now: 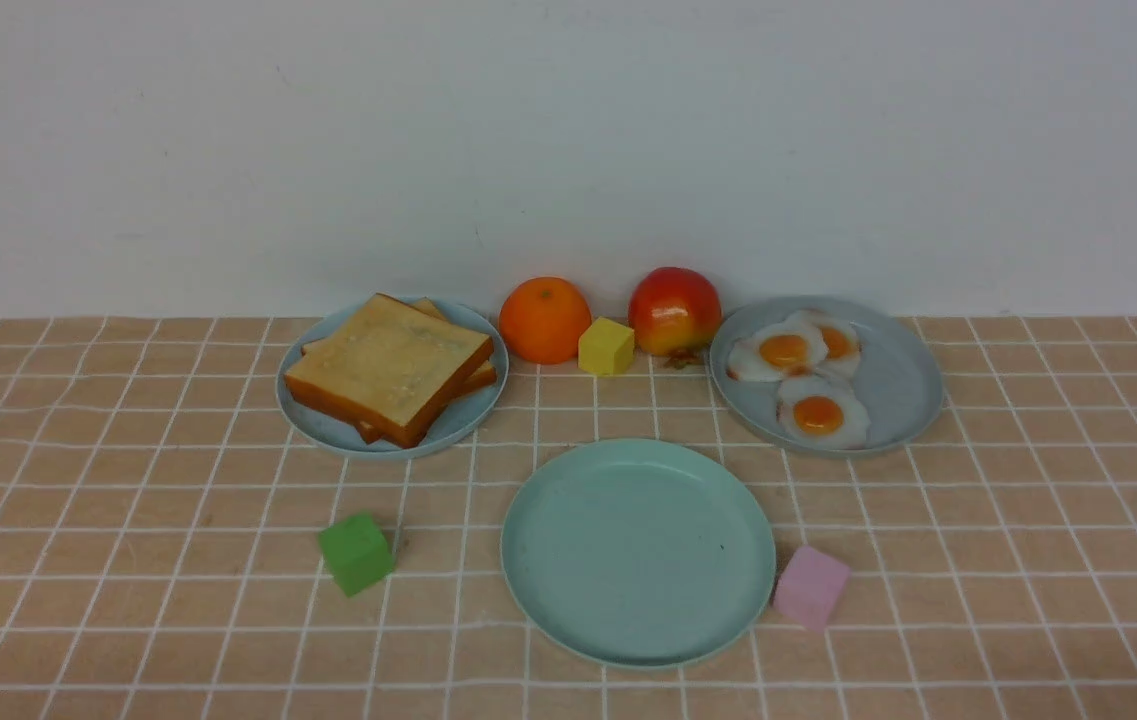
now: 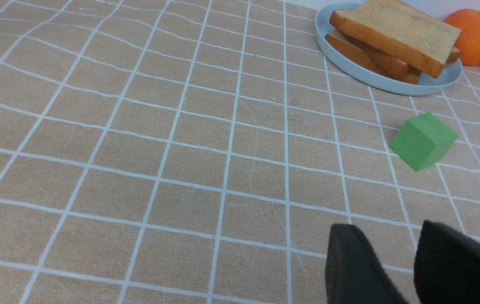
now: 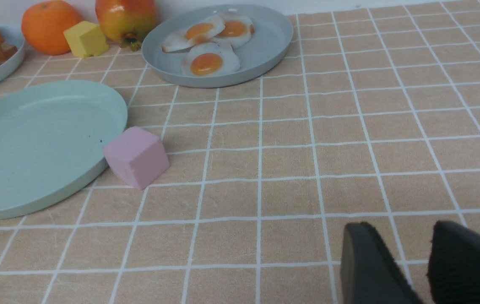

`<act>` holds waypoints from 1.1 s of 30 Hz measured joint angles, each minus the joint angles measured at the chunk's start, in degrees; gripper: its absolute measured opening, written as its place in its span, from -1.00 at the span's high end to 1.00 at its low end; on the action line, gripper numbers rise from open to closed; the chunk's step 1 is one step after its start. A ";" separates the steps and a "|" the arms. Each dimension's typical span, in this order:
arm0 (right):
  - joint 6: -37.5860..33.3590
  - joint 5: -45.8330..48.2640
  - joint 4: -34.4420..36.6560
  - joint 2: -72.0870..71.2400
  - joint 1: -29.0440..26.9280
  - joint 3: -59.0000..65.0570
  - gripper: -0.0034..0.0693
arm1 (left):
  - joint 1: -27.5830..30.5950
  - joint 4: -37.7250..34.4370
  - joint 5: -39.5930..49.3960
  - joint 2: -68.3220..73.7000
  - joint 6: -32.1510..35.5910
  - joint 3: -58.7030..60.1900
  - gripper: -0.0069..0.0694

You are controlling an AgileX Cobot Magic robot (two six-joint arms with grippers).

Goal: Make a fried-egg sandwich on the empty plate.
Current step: Use the left arm to grab a slice of bread

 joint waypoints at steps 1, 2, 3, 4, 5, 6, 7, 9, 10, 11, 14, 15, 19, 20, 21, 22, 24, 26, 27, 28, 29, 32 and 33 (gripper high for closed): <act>0.00 0.00 0.00 0.00 0.00 0.00 0.25 | 0.00 0.00 0.00 0.00 0.00 0.00 0.19; 0.00 0.00 0.00 0.00 0.00 0.00 0.25 | 0.00 0.00 0.00 0.00 0.00 0.00 0.19; 0.00 0.00 0.00 0.00 0.00 0.00 0.25 | 0.00 0.00 0.00 0.00 0.00 0.00 0.19; 0.00 0.00 0.00 0.00 0.00 0.00 0.25 | 0.00 0.00 0.00 0.00 0.00 0.00 0.19; 0.00 0.00 0.00 0.00 0.00 0.00 0.25 | 0.00 0.00 0.00 0.00 0.00 0.00 0.19; 0.00 0.00 0.00 0.00 0.00 0.00 0.25 | 0.00 0.00 0.00 0.00 0.00 0.00 0.19; 0.00 0.00 0.00 0.00 0.00 0.00 0.25 | 0.00 0.00 0.00 0.00 0.00 0.00 0.19; 0.00 0.00 0.00 0.00 0.00 0.00 0.25 | 0.00 0.00 0.00 0.00 0.00 0.00 0.19; 0.00 0.00 0.00 0.00 0.00 0.00 0.25 | 0.00 0.00 0.00 0.00 0.00 0.00 0.19; 0.00 0.00 0.00 0.00 0.00 0.00 0.25 | 0.00 0.00 0.00 0.00 0.00 0.00 0.19; 0.00 0.00 0.00 0.00 0.00 0.00 0.25 | 0.00 -0.01 -0.67 0.00 -0.21 0.00 0.19; 0.00 0.00 0.00 0.00 0.00 0.00 0.25 | 0.00 -0.99 -2.41 0.00 -1.01 0.00 0.19; 0.00 0.00 0.00 0.00 0.00 0.00 0.25 | 0.00 -11.77 -12.10 0.00 -9.18 0.00 0.19; 0.00 0.00 0.00 0.00 0.00 0.00 0.25 | 0.00 -16.45 -15.84 0.00 -12.86 0.00 0.19; 0.00 0.00 0.00 0.00 0.00 0.00 0.25 | 0.00 -19.42 -18.17 0.00 -15.16 0.00 0.19; 0.00 0.00 0.00 0.00 0.00 0.00 0.25 | 0.00 -21.34 -19.94 0.00 -16.67 0.00 0.19; 0.00 0.00 0.00 0.00 0.00 0.00 0.25 | 0.00 -23.91 -23.63 0.00 -17.73 0.00 0.19; 0.00 0.00 0.00 0.00 0.00 0.00 0.25 | 0.00 -24.71 -24.99 0.00 -18.20 -0.06 0.20; 0.00 0.00 0.00 0.00 0.00 0.00 0.25 | 0.00 -24.65 -24.38 0.00 -18.32 -0.56 0.23; 0.00 0.00 0.00 0.00 0.00 0.00 0.25 | 0.00 -24.12 -22.19 0.00 -18.32 -1.97 0.27; 0.00 0.00 0.00 0.00 0.00 0.00 0.25 | 0.00 -23.05 -19.80 0.19 -18.32 -3.77 0.33; 0.00 0.00 0.00 0.00 0.00 0.00 0.25 | 0.00 -19.78 -13.72 3.22 -17.12 -8.94 0.53; 0.00 0.00 0.00 0.00 0.00 0.00 0.25 | 0.00 -18.28 -11.24 5.54 -15.78 -11.95 0.62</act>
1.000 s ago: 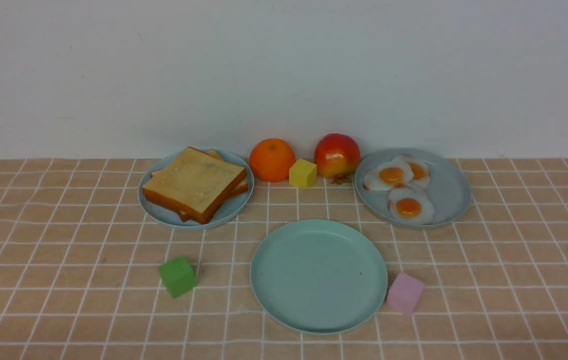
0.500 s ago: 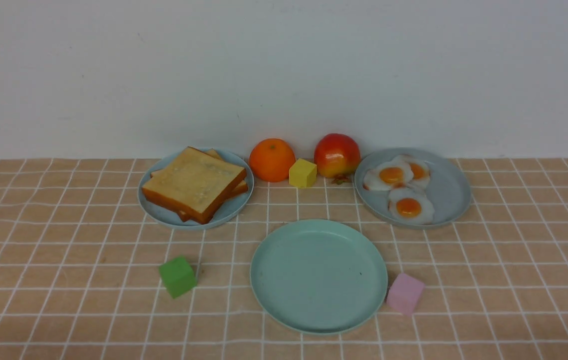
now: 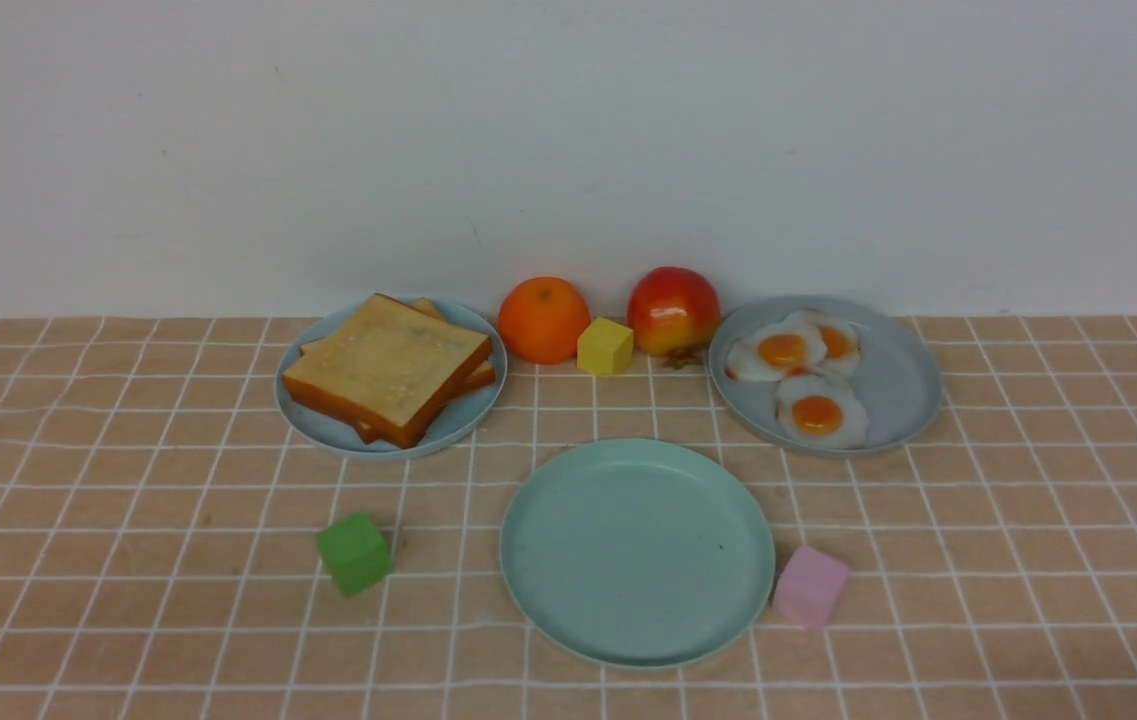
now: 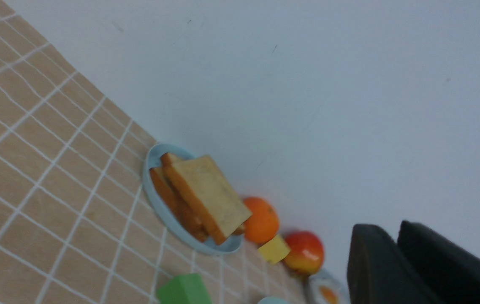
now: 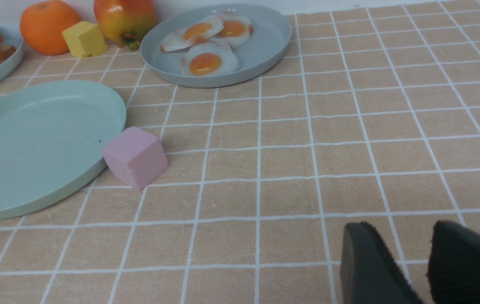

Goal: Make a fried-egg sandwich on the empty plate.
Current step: Use the left arm to grab a slice of bread

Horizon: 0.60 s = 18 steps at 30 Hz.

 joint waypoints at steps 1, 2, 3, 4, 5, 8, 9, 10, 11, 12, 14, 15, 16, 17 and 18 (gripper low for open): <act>0.00 0.00 0.00 0.00 0.00 0.00 0.25 | 0.00 0.91 2.50 2.75 2.00 -2.55 0.71; 0.00 0.00 0.00 0.00 0.00 0.00 0.25 | 0.00 1.47 5.76 5.98 5.38 -5.75 0.81; 0.00 0.00 0.00 0.00 0.00 0.00 0.25 | 0.00 1.59 8.94 9.51 9.03 -8.61 0.85; 0.00 0.00 0.00 0.00 0.00 0.00 0.25 | -0.08 1.52 11.81 13.30 13.23 -11.04 0.85; 0.00 0.00 0.00 0.00 0.00 0.00 0.25 | -0.20 1.40 13.31 14.07 14.12 -11.67 0.85; 1.03 -1.28 0.62 0.00 0.00 0.11 0.25 | -4.23 -1.68 24.25 25.22 25.60 -20.77 0.85; 3.18 -2.86 2.87 0.00 0.00 0.36 0.25 | -7.02 -3.34 27.78 30.04 29.37 -24.62 0.85; 4.65 -3.95 4.56 0.00 0.00 0.50 0.25 | -9.48 -4.28 29.63 32.67 32.27 -26.61 0.85; 7.34 -6.28 7.14 0.00 0.00 0.55 0.25 | -12.20 -4.65 31.58 36.40 35.51 -29.65 0.85; 8.70 -7.89 9.05 0.00 0.00 0.55 0.25 | -14.11 -4.65 31.90 39.29 37.71 -31.41 0.85; 11.98 -12.13 12.51 0.00 0.00 0.55 0.25 | -16.59 -4.70 31.08 44.70 39.97 -33.46 0.85; 13.56 -13.81 14.09 0.00 0.00 0.55 0.25 | -17.42 -4.81 29.57 47.32 40.57 -34.52 0.85; 13.83 -14.12 14.09 0.00 0.00 0.55 0.25 | -17.66 -4.81 29.06 47.86 40.73 -34.69 0.85; 15.04 -15.20 15.36 0.00 0.00 0.55 0.25 | -18.03 -4.86 28.01 50.59 40.99 -35.64 0.85; 16.27 -13.95 16.60 0.00 0.00 -0.16 0.25 | -18.09 -4.23 26.79 55.28 41.22 -37.80 0.85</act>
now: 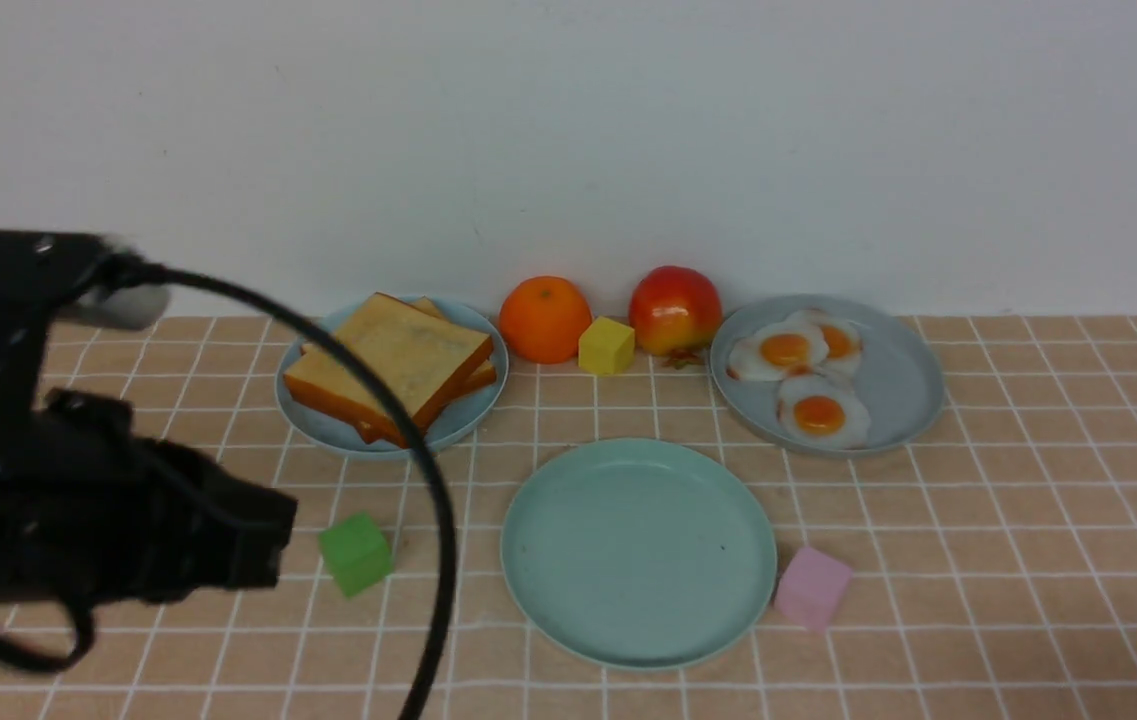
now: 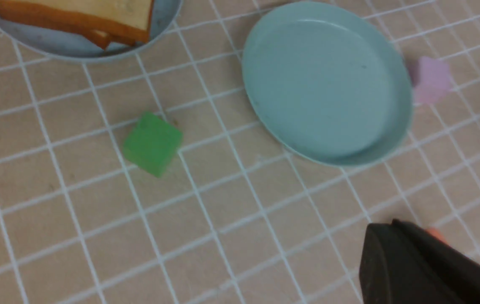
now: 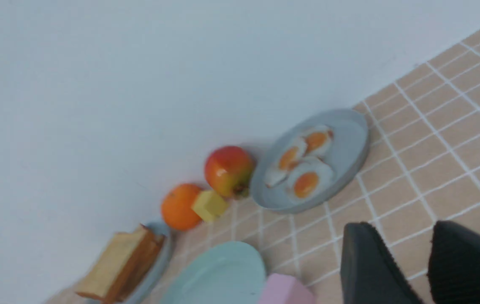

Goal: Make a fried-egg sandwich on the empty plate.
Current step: Use the left arm to grab a slice of bread

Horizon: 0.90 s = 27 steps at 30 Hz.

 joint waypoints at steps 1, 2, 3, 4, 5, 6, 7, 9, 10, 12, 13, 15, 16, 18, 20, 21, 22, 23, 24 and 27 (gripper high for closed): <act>0.36 2.19 0.39 0.07 0.09 -1.51 0.26 | 0.00 0.80 -0.12 2.46 0.00 -1.39 0.85; 0.28 6.57 0.54 0.54 0.38 -3.97 0.29 | 0.00 1.98 -0.12 5.65 0.00 -3.39 0.85; -0.42 9.90 0.59 1.35 0.93 -7.30 0.33 | 0.00 3.06 -0.06 8.91 0.00 -5.62 0.85; -2.05 15.37 0.59 3.25 1.72 -11.31 0.40 | 0.00 4.25 0.28 12.22 -0.05 -8.01 0.85; -3.00 16.32 0.52 4.05 2.07 -13.07 0.41 | 0.00 4.96 0.43 13.56 -0.18 -9.00 0.85; -5.27 20.25 0.34 5.83 2.85 -16.73 0.49 | 0.00 5.89 0.88 16.22 -0.31 -10.99 0.85; -10.69 28.19 0.05 9.85 4.34 -24.35 0.61 | 0.00 7.59 1.50 22.13 -0.55 -15.39 0.85; -16.66 37.89 -0.10 14.55 5.72 -32.67 0.79 | 0.00 9.59 2.02 27.20 -0.73 -19.25 0.85; -17.84 38.84 -0.10 15.07 5.93 -34.39 0.80 | 0.00 9.84 2.03 28.42 -0.73 -20.21 0.85; -23.08 49.11 -0.16 21.08 6.54 -43.42 0.93 | 0.00 13.12 2.61 34.81 -0.97 -25.52 0.85; -24.54 52.66 -0.25 22.96 6.54 -46.37 0.94 | 0.00 14.98 2.80 38.00 -1.18 -28.43 0.82; -26.80 57.70 -0.25 25.65 6.54 -50.54 0.94 | 0.00 18.06 3.24 42.83 -1.59 -33.21 0.72; -27.44 59.39 -0.28 26.47 6.54 -51.80 0.94 | 0.00 19.43 3.38 44.99 -1.65 -35.95 0.63; -28.05 60.05 -0.28 27.06 6.60 -52.77 0.93 | 0.00 21.40 3.43 48.48 -1.77 -39.30 0.45; -28.28 60.31 -0.28 27.19 6.65 -52.99 0.93 | 0.00 22.78 3.36 51.39 -1.77 -42.74 0.22; -28.32 60.31 -0.28 27.19 6.71 -53.03 0.93 | 0.00 23.33 3.30 52.80 -1.77 -43.84 0.12; -28.32 60.31 -0.28 27.19 6.78 -53.05 0.92 | 0.00 23.86 3.10 54.12 -1.77 -44.95 0.00; -28.32 60.31 -0.28 27.19 6.82 -53.05 0.92 | 0.00 24.02 3.09 54.60 -1.77 -45.33 -0.07; -28.32 60.31 -0.28 27.19 6.84 -53.05 0.92 | 0.00 24.79 2.72 56.40 -1.77 -46.58 -0.23; -28.32 60.26 -0.28 27.19 6.84 -53.05 0.91 | 0.00 26.66 1.37 58.78 -1.77 -47.06 -0.38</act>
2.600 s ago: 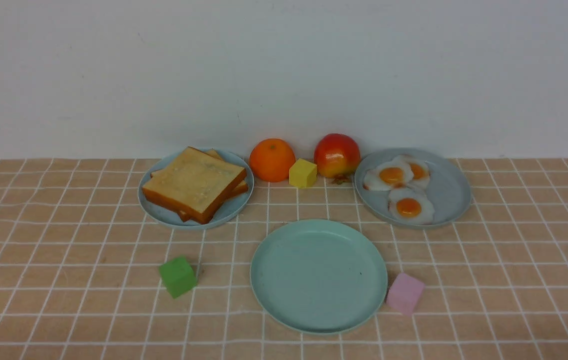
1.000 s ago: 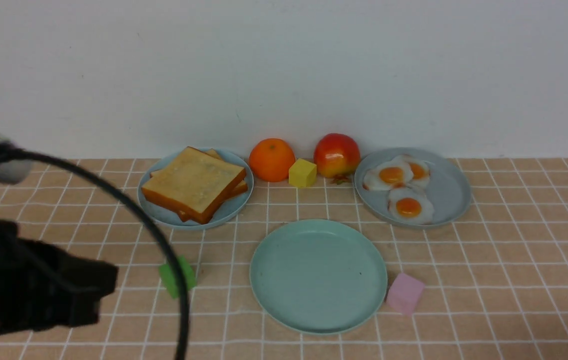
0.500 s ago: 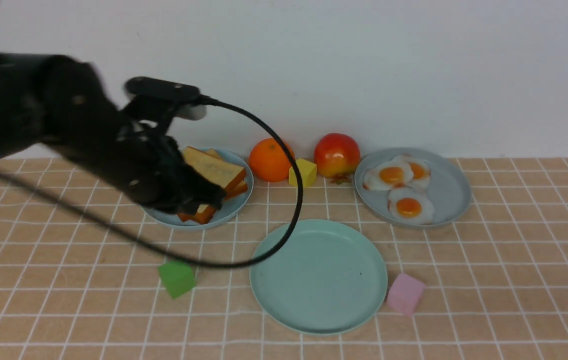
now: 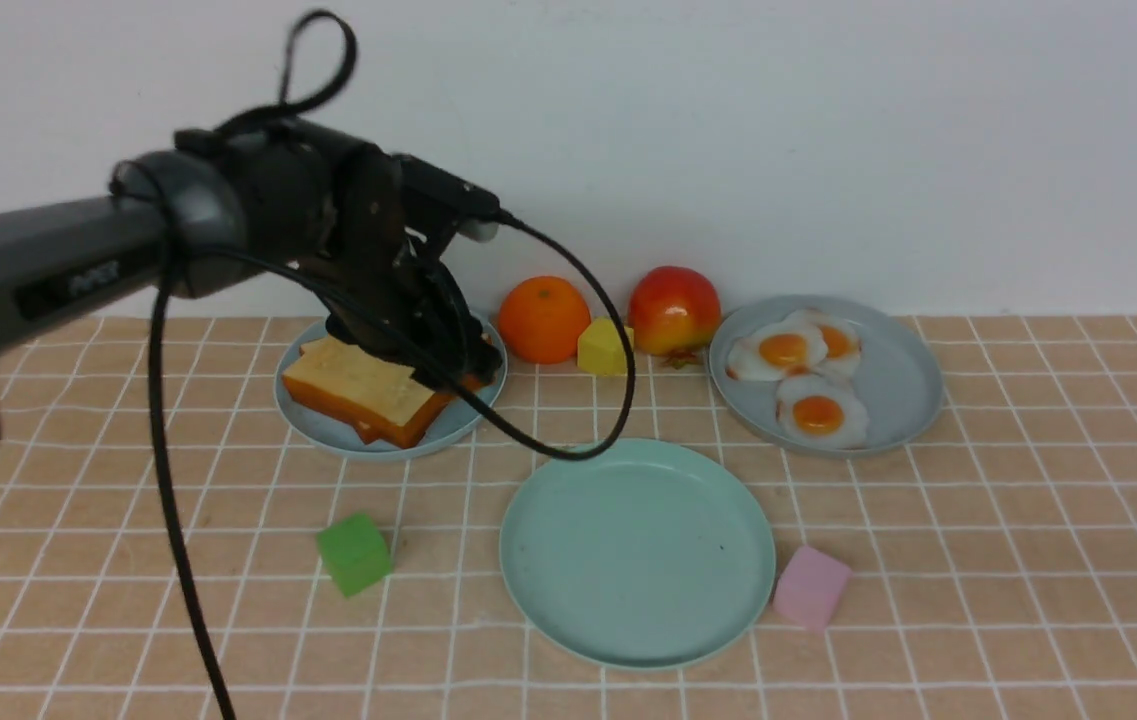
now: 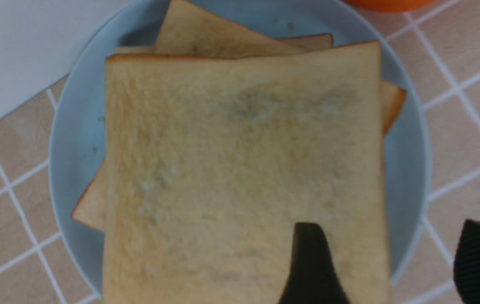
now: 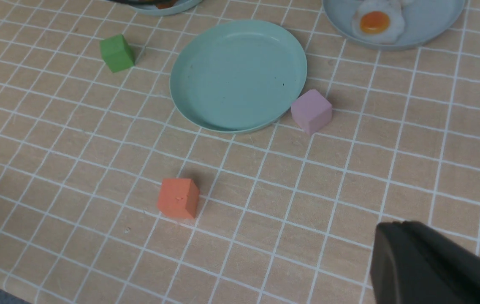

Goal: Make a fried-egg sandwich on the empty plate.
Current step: Use the left arm to grab a slice of bread, then use the left arm to put a slice of bread into the empty plate in the middle

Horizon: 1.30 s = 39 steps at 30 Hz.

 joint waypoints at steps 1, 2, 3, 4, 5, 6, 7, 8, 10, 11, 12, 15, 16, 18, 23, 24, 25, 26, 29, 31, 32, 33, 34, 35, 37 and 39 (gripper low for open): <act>0.00 0.00 0.00 0.00 0.00 0.00 0.91 | 0.00 0.38 -0.20 0.33 0.00 0.00 -0.39; 0.00 -0.13 0.00 0.00 0.00 0.00 0.91 | 0.00 2.40 -1.31 1.79 -0.13 0.00 -0.41; 0.00 -0.13 0.00 0.00 0.00 0.00 0.91 | 0.00 3.04 -1.78 2.31 -0.13 0.00 -0.41; 0.00 -0.13 0.06 0.00 0.00 0.00 0.91 | 0.00 3.70 -2.28 2.86 -0.22 0.00 -0.41; 0.00 -0.18 0.13 0.00 0.00 0.00 0.91 | 0.00 3.98 -2.55 3.25 -0.26 0.00 -0.39; 0.00 -0.17 0.27 0.00 0.00 0.00 0.91 | 0.00 4.15 -2.69 3.54 -0.26 0.00 -0.37; 0.00 -0.17 0.53 0.00 0.00 0.00 0.91 | 0.00 4.22 -2.68 3.60 -0.26 -0.12 -0.32; 0.00 -0.17 0.60 0.00 0.00 0.00 0.91 | 0.00 4.22 -2.68 3.60 -0.26 -0.12 -0.32; 0.00 -0.30 1.11 0.00 0.00 0.00 0.91 | -0.05 4.10 -2.51 3.60 -0.41 -0.32 -0.22; 0.00 -0.45 1.28 0.00 0.00 -0.04 0.91 | -0.05 3.84 -2.48 3.60 -0.41 -0.32 -0.15; 0.00 -0.67 1.35 0.00 0.00 -0.04 0.91 | -0.07 3.17 -2.24 3.60 -0.41 -0.37 0.05; 0.00 -0.89 1.38 0.00 0.00 -0.04 0.90 | -0.19 2.41 -1.66 3.60 -0.41 -0.48 0.45; 0.00 -0.89 1.38 0.00 0.00 -0.04 0.90 | -0.24 2.34 -1.58 3.60 -0.41 -0.48 0.51; 0.00 -0.89 1.51 0.00 0.00 -0.04 0.90 | -0.37 2.34 -1.37 3.41 -0.41 -0.48 0.74; 0.00 -0.89 1.49 0.00 0.00 -0.06 0.90 | -0.37 2.14 0.70 2.18 -0.41 -1.15 0.74; 0.00 -0.89 1.49 0.00 0.00 -0.06 0.90 | -0.37 2.04 1.10 1.77 -0.41 -1.15 0.74; 0.00 -0.89 1.49 0.00 0.00 -0.06 0.90 | -0.37 1.81 1.68 1.02 -0.41 -1.20 0.74; 0.00 -0.89 1.53 0.00 0.00 -0.06 0.90 | -0.37 1.16 2.43 -0.59 -0.41 -1.34 0.74; 0.00 -0.89 1.69 0.00 0.00 -0.06 0.89 | -1.15 -0.53 4.76 -5.05 -0.45 -1.53 0.74; 0.00 -0.83 1.69 0.00 0.00 -0.06 0.88 | -2.22 -1.16 6.34 -7.19 -0.47 -1.40 0.74; 0.00 -0.77 1.69 0.00 0.00 -0.06 0.88 | -3.42 -1.59 6.95 -8.61 -0.47 -0.87 0.74; 0.00 -0.61 1.69 0.00 0.00 -0.06 0.87 | -5.36 -1.86 7.14 -10.48 -0.47 0.33 0.74; 0.00 -0.53 1.69 0.00 0.00 -0.06 0.87 | -6.11 -1.86 7.14 -10.72 -0.47 0.85 0.74; 0.00 -0.25 1.69 0.00 0.00 -0.06 0.87 | -9.57 -2.07 7.09 -12.35 -0.47 3.31 0.74; -0.06 0.01 1.69 0.00 0.00 -0.06 0.87 | -13.93 -2.26 7.08 -13.19 -0.47 6.23 0.74; -0.35 0.06 1.69 0.00 0.00 -0.06 0.87 | -18.13 -2.26 6.30 -13.27 -0.47 9.10 0.74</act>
